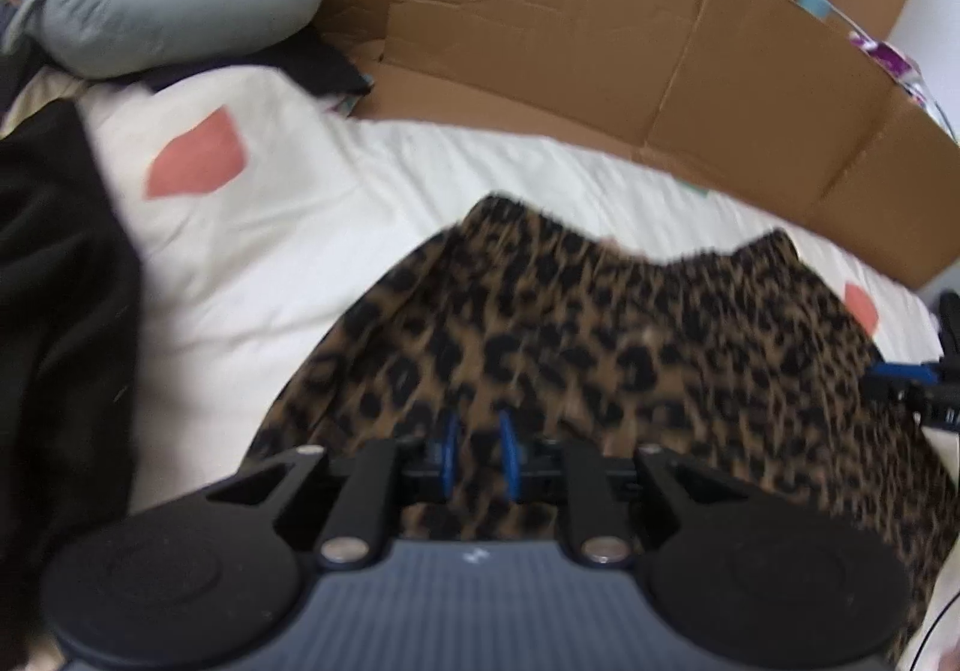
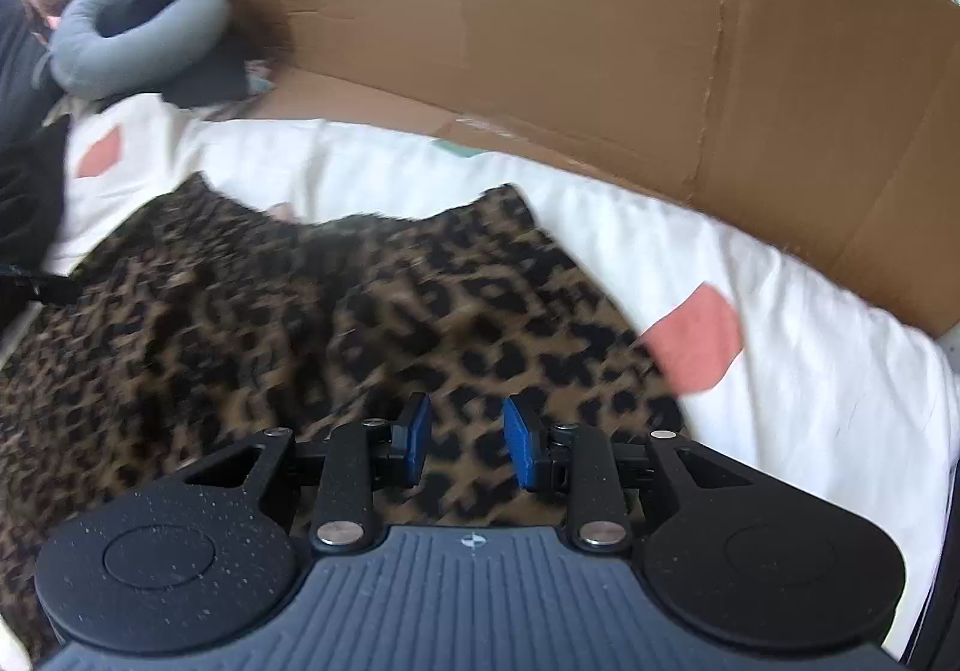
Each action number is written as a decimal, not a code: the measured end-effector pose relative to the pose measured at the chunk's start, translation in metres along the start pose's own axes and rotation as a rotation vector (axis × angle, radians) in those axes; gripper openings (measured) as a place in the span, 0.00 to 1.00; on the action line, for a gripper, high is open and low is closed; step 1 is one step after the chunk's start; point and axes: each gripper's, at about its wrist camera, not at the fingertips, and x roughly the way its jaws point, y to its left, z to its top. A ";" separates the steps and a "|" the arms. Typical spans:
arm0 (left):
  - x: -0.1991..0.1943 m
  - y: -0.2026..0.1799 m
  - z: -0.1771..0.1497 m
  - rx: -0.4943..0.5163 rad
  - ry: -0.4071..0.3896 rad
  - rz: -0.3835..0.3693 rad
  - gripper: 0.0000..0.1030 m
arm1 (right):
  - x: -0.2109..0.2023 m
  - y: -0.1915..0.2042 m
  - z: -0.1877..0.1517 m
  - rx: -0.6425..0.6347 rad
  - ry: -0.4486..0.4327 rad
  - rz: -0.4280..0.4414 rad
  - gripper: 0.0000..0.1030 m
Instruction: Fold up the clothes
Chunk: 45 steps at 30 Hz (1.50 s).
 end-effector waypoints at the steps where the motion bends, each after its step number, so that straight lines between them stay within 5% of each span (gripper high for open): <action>1: -0.007 0.006 -0.006 -0.004 0.000 0.009 0.25 | -0.003 0.004 -0.004 -0.002 0.003 0.007 0.33; 11: -0.067 0.085 -0.055 -0.075 0.007 0.121 0.31 | -0.025 0.034 -0.049 0.002 0.056 0.056 0.34; 17: -0.079 0.118 -0.086 -0.101 0.018 0.159 0.35 | -0.038 0.042 -0.069 0.001 0.068 0.043 0.43; 21: -0.074 0.131 -0.105 -0.129 -0.004 0.134 0.43 | -0.039 0.045 -0.093 -0.006 0.114 0.019 0.43; 29: -0.052 0.144 -0.143 -0.185 -0.026 0.122 0.42 | -0.051 0.059 -0.146 -0.012 0.151 -0.009 0.52; 43: -0.057 0.166 -0.176 -0.342 -0.138 -0.004 0.28 | -0.074 0.067 -0.176 0.031 0.167 -0.038 0.53; 45: -0.058 0.168 -0.177 -0.356 -0.144 -0.023 0.19 | -0.075 0.069 -0.176 0.026 0.170 -0.043 0.53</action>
